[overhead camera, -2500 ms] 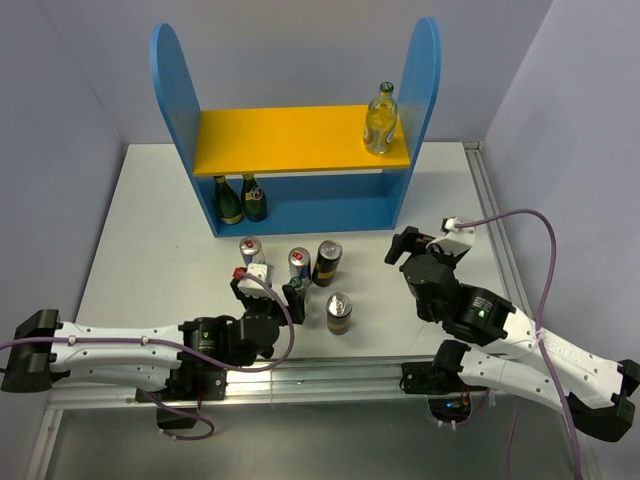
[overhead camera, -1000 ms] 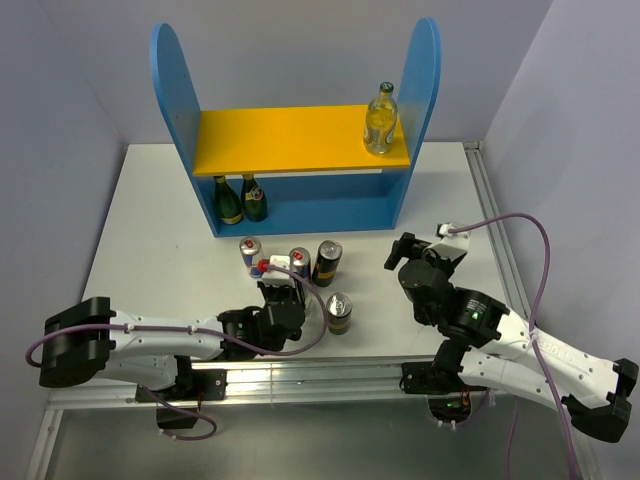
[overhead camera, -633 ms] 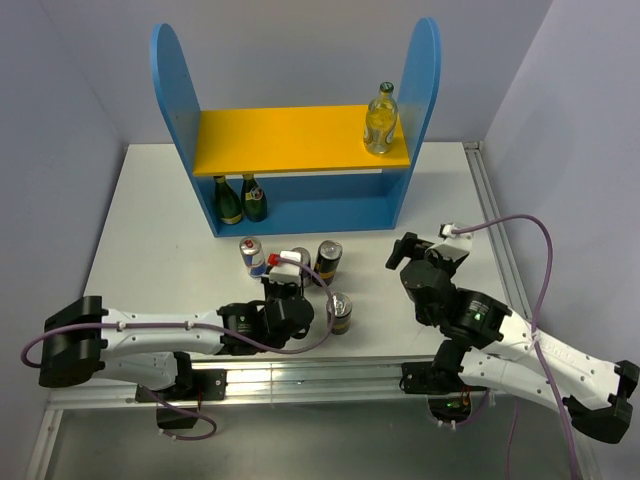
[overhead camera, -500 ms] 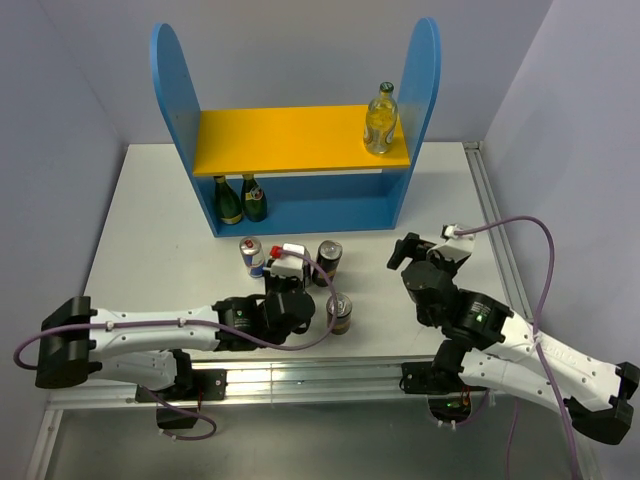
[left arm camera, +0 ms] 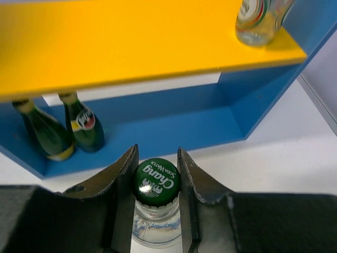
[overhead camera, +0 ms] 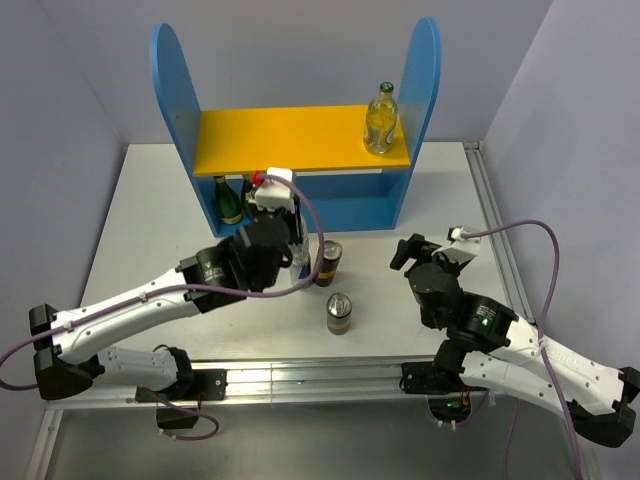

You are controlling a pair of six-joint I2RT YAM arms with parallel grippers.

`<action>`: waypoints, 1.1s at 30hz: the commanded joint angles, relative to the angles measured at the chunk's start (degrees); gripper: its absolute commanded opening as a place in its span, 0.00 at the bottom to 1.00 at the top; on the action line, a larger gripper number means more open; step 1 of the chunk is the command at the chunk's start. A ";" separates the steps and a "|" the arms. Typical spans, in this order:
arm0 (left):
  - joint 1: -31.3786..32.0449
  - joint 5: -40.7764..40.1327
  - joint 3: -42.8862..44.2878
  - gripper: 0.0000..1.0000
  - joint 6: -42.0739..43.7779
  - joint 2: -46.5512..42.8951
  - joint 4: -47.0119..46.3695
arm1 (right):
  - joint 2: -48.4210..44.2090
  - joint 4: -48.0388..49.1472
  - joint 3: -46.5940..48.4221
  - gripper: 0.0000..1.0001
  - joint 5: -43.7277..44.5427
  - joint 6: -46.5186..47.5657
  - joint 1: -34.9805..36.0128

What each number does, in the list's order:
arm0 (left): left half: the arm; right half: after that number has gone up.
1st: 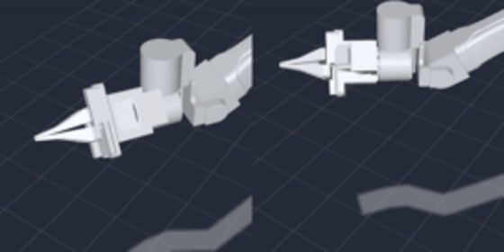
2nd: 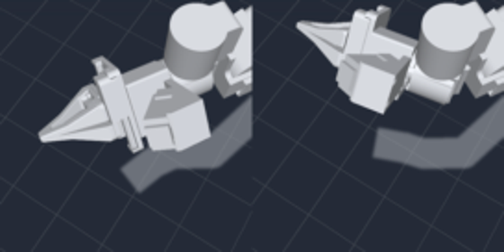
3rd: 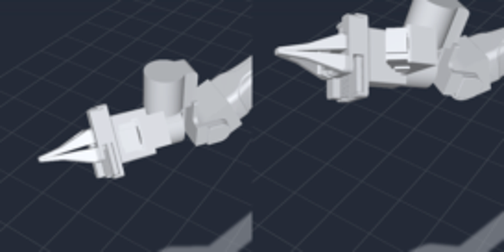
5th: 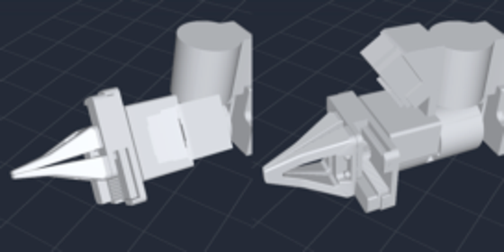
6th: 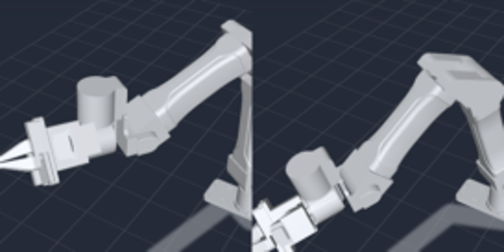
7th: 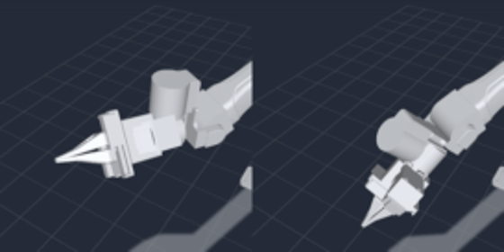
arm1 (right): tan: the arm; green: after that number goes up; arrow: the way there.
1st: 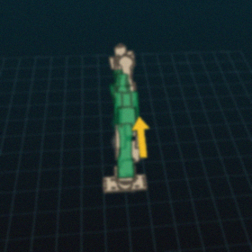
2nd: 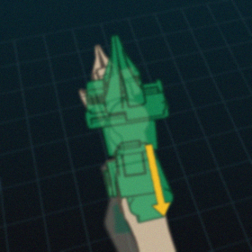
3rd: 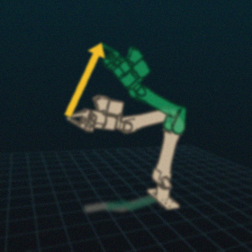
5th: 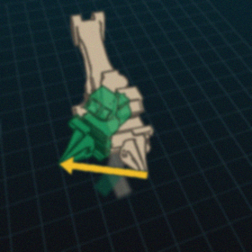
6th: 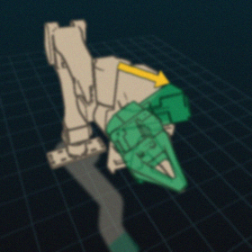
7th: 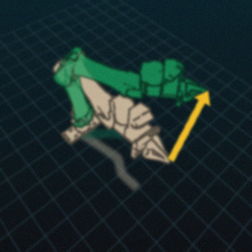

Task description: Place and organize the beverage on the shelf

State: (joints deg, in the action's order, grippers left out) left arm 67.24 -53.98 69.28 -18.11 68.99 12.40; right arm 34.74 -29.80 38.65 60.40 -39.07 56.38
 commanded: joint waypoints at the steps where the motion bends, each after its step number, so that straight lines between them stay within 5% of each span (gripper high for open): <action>1: -3.77 7.81 10.07 0.00 7.54 0.61 -6.43 | -1.08 2.38 -0.95 0.86 1.74 -0.04 0.40; 15: -20.03 24.24 53.21 0.00 11.61 28.54 4.03 | -2.39 2.82 -1.39 0.85 1.21 0.13 0.31; 26: -25.14 33.67 66.59 0.00 8.97 40.59 3.07 | -3.45 3.35 -1.83 0.85 0.33 0.22 0.31; 33: -25.93 38.06 66.42 0.00 6.43 44.38 -1.15 | -4.77 3.52 -2.27 0.85 0.07 0.13 0.31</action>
State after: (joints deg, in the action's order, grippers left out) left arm 41.41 -19.75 131.20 -8.95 112.92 19.59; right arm 30.76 -28.29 36.58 59.90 -38.50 56.38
